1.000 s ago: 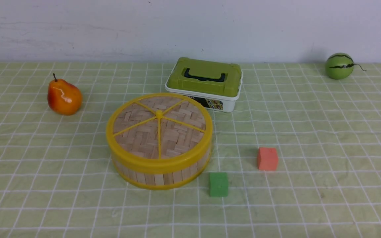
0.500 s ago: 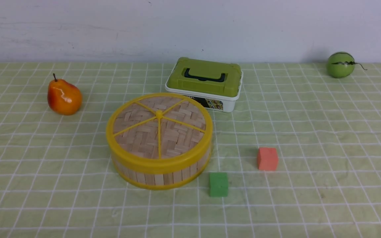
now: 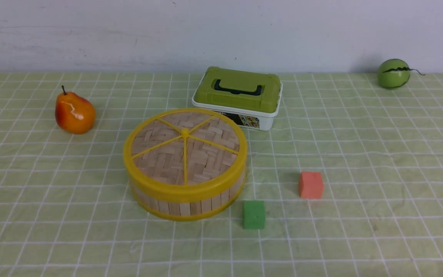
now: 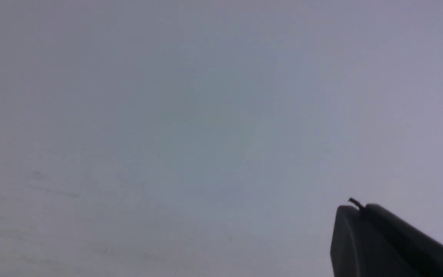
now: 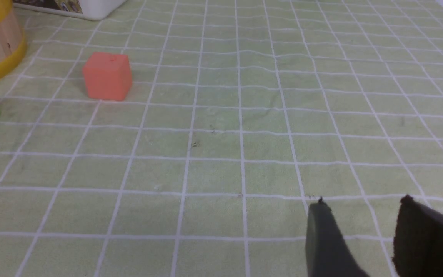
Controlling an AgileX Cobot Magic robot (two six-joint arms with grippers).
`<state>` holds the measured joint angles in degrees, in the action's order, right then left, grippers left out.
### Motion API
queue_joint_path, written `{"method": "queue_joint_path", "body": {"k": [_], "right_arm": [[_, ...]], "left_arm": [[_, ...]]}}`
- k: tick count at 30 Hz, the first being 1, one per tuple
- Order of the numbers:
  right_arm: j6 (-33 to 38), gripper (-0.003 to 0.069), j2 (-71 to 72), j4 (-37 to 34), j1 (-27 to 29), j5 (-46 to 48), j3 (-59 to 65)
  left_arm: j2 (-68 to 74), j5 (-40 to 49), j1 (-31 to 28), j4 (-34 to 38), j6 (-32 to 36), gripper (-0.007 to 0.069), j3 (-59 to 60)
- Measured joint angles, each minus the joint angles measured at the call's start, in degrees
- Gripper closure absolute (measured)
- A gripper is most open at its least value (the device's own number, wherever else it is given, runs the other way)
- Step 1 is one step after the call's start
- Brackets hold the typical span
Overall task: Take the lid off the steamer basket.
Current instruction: Use the left arm to lift the lid of the steamer
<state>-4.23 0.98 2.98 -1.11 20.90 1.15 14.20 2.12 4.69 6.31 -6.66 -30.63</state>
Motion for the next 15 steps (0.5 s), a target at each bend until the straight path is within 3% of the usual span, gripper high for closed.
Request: {"method": "queue_joint_path", "body": {"k": [10, 15], "right_arm": [[0.0, 0.0418, 0.0, 0.0, 0.0, 0.0, 0.0], [0.0, 0.0418, 0.0, 0.0, 0.0, 0.0, 0.0]], "left_arm": [[33.77, 26.89, 0.0, 0.53, 3.69, 0.0637, -26.38], [47.86, 41.08, 0.0, 6.51, 4.63, 0.0637, -38.01]]}}
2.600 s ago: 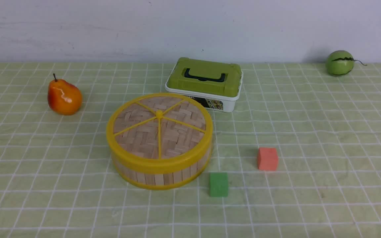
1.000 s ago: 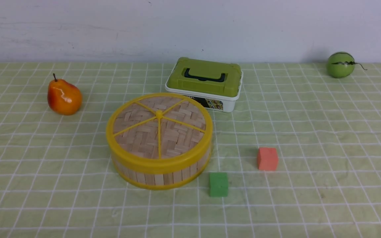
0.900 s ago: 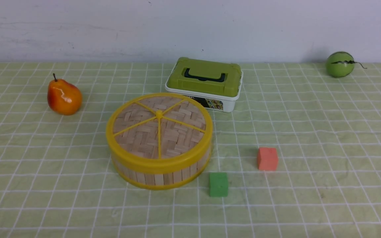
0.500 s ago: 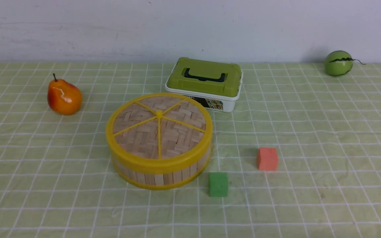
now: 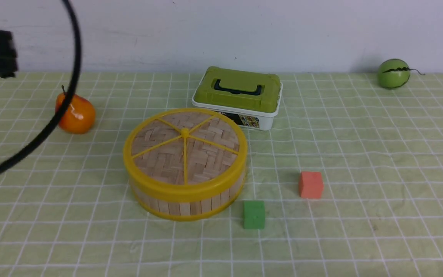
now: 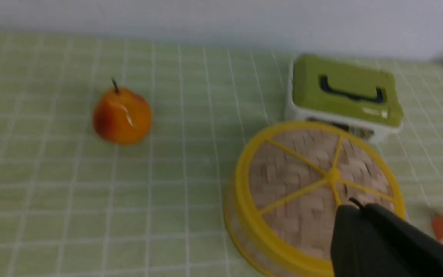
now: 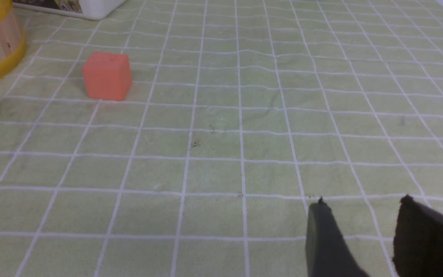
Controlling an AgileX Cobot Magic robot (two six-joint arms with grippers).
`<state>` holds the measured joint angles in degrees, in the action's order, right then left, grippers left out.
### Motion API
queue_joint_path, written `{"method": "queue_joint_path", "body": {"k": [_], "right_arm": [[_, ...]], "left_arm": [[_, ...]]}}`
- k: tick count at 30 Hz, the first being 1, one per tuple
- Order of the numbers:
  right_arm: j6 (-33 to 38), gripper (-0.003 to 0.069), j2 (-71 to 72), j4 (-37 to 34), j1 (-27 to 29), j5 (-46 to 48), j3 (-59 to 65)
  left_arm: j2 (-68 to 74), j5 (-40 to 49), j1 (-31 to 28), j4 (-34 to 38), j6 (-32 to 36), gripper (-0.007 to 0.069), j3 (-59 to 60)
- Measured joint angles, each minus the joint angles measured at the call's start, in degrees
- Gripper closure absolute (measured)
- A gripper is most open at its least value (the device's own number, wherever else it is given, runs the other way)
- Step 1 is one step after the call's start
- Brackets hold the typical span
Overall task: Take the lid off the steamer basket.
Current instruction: Use the left arm to lift the lid of the steamer
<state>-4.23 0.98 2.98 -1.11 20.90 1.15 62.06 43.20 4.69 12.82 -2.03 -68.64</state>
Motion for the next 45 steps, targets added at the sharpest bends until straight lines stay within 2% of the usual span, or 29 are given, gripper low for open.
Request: {"method": "queue_joint_path", "body": {"k": [2, 5, 8, 12, 16, 17, 18, 19, 23, 24, 27, 31, 36, 45], "right_arm": [[0.0, 0.0418, 0.0, 0.0, 0.0, 0.0, 0.0], [0.0, 0.0418, 0.0, 0.0, 0.0, 0.0, 0.0], [0.0, 0.0418, 0.0, 0.0, 0.0, 0.0, 0.0], [0.0, 0.0418, 0.0, 0.0, 0.0, 0.0, 0.0], [0.0, 0.0418, 0.0, 0.0, 0.0, 0.0, 0.0], [0.0, 0.0418, 0.0, 0.0, 0.0, 0.0, 0.0], [0.0, 0.0418, 0.0, 0.0, 0.0, 0.0, 0.0], [0.0, 0.0418, 0.0, 0.0, 0.0, 0.0, 0.0], [0.0, 0.0418, 0.0, 0.0, 0.0, 0.0, 0.0], [0.0, 0.0418, 0.0, 0.0, 0.0, 0.0, 0.0], [0.0, 0.0418, 0.0, 0.0, 0.0, 0.0, 0.0], [0.0, 0.0418, 0.0, 0.0, 0.0, 0.0, 0.0], [0.0, 0.0418, 0.0, 0.0, 0.0, 0.0, 0.0], [0.0, 0.0418, 0.0, 0.0, 0.0, 0.0, 0.0]], "left_arm": [[7.79, 7.12, 0.47, 3.55, 1.21, 0.0637, -6.08], [16.33, 12.27, 3.88, 2.67, 0.55, 0.0637, -11.82], [22.74, 14.02, 8.16, -2.38, -3.25, 0.0637, -16.57], [33.03, 18.03, 15.45, -13.94, -10.89, 0.0637, -25.36], [38.42, 19.19, 17.94, -17.91, -13.01, 0.0611, -30.58], [41.25, 19.02, 18.48, -18.47, -13.42, 0.0568, -33.12], [41.55, 19.0, 18.57, -18.52, -13.48, 0.0563, -33.38], [43.67, 18.64, 18.69, -18.59, -13.67, 0.0508, -35.37], [48.85, 18.32, 18.76, -18.48, -13.71, 0.0384, -38.87], [50.9, 18.25, 18.76, -18.35, -13.71, 0.0329, -40.61], [54.78, 18.64, 18.76, -17.91, -13.87, 0.0277, -43.46], [57.52, 19.85, 18.76, -17.3, -13.99, 0.0276, -45.56], [58.81, 21.47, 18.76, -16.42, -14.11, 0.032, -46.5], [59.66, 20.12, 18.76, -14.3, -13.49, 0.0337, -46.82]]}}
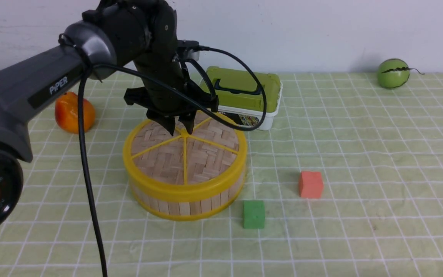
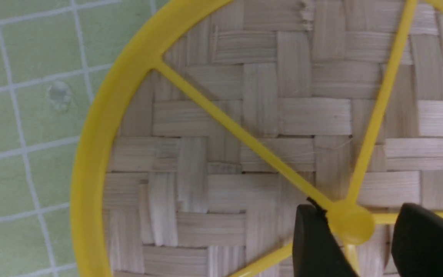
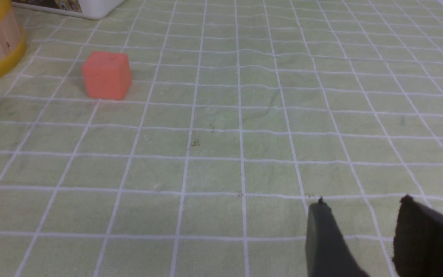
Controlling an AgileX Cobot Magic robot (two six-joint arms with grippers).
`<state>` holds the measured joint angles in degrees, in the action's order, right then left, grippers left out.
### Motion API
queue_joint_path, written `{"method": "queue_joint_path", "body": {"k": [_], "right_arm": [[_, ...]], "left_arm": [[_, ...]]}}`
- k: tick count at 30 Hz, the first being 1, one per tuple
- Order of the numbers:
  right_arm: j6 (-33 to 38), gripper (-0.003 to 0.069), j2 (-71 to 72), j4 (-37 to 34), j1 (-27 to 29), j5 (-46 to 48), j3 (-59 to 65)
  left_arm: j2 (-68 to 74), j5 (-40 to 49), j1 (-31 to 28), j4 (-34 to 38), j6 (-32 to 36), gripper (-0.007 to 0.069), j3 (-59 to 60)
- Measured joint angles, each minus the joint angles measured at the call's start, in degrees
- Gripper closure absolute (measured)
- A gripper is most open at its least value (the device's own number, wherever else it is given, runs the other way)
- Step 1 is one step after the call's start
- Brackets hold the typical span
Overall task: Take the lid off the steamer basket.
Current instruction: Use the left arm to lift the lid of the steamer
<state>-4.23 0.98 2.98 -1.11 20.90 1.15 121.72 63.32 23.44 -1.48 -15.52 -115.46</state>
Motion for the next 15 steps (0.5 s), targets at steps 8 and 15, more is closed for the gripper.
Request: {"method": "queue_joint_path", "body": {"k": [8, 15], "right_arm": [[0.0, 0.0418, 0.0, 0.0, 0.0, 0.0, 0.0], [0.0, 0.0418, 0.0, 0.0, 0.0, 0.0, 0.0]], "left_arm": [[2.15, -0.82, 0.0, 0.04, 3.32, 0.0365, -0.21], [2.27, -1.01, 0.06, -0.57, 1.68, 0.0519, -0.64]]}}
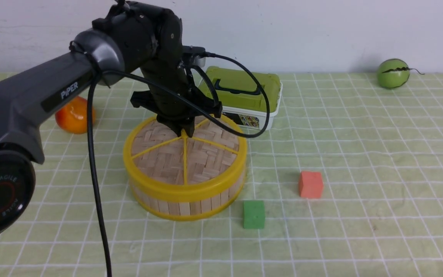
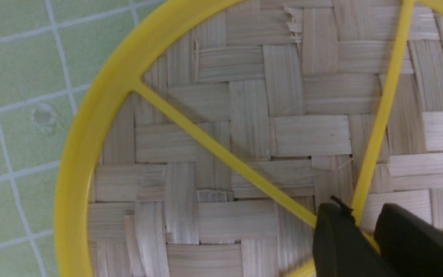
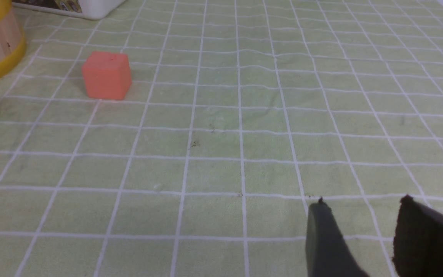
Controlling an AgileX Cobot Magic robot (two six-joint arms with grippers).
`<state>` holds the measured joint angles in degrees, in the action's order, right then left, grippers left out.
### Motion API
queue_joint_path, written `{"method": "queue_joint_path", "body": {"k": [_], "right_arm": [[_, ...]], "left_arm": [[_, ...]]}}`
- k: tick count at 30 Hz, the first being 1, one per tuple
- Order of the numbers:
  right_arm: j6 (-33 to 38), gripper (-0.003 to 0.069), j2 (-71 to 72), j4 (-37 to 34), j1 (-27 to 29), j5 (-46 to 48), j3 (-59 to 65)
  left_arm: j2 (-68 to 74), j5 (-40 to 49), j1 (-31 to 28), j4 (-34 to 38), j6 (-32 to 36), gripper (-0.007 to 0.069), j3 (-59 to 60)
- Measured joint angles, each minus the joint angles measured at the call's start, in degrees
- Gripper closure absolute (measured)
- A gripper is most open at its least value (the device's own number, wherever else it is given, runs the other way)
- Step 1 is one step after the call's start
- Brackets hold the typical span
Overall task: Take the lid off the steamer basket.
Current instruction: Use the left arm to lift the lid of the steamer, then use the left arm to place the steamer lid on the table
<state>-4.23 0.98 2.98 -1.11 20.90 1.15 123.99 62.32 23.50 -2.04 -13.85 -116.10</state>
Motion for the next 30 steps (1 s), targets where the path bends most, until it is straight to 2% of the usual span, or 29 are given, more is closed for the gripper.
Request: {"method": "queue_joint_path", "body": {"k": [9, 16, 20, 22, 23, 24, 25, 28, 30], "right_arm": [[0.0, 0.0418, 0.0, 0.0, 0.0, 0.0, 0.0], [0.0, 0.0418, 0.0, 0.0, 0.0, 0.0, 0.0], [0.0, 0.0418, 0.0, 0.0, 0.0, 0.0, 0.0], [0.0, 0.0418, 0.0, 0.0, 0.0, 0.0, 0.0], [0.0, 0.0418, 0.0, 0.0, 0.0, 0.0, 0.0], [0.0, 0.0418, 0.0, 0.0, 0.0, 0.0, 0.0], [0.0, 0.0418, 0.0, 0.0, 0.0, 0.0, 0.0], [0.0, 0.0418, 0.0, 0.0, 0.0, 0.0, 0.0], [0.0, 0.0418, 0.0, 0.0, 0.0, 0.0, 0.0]], "left_arm": [[-0.74, 2.38, 0.0, -1.04, -0.74, 0.0515, -3.53], [-12.31, 6.9, -0.9, -13.02, -0.89, 0.0515, -9.64], [-16.58, 8.89, -7.3, -15.15, -1.22, 0.0515, -7.3], [-17.53, 8.89, -11.94, -14.23, -1.64, 0.0515, -3.54], [-17.62, 8.89, -12.48, -14.01, -1.64, 0.0515, -3.54], [-18.02, 8.54, -17.42, -11.92, -1.93, 0.0515, 1.75], [-18.02, 8.25, -17.95, -11.63, -1.98, 0.0515, 2.33], [-17.67, 2.68, -25.69, -6.92, -2.3, 0.0515, 12.72], [-17.47, -1.42, -27.53, -5.08, -2.43, 0.0515, 17.9]]}}
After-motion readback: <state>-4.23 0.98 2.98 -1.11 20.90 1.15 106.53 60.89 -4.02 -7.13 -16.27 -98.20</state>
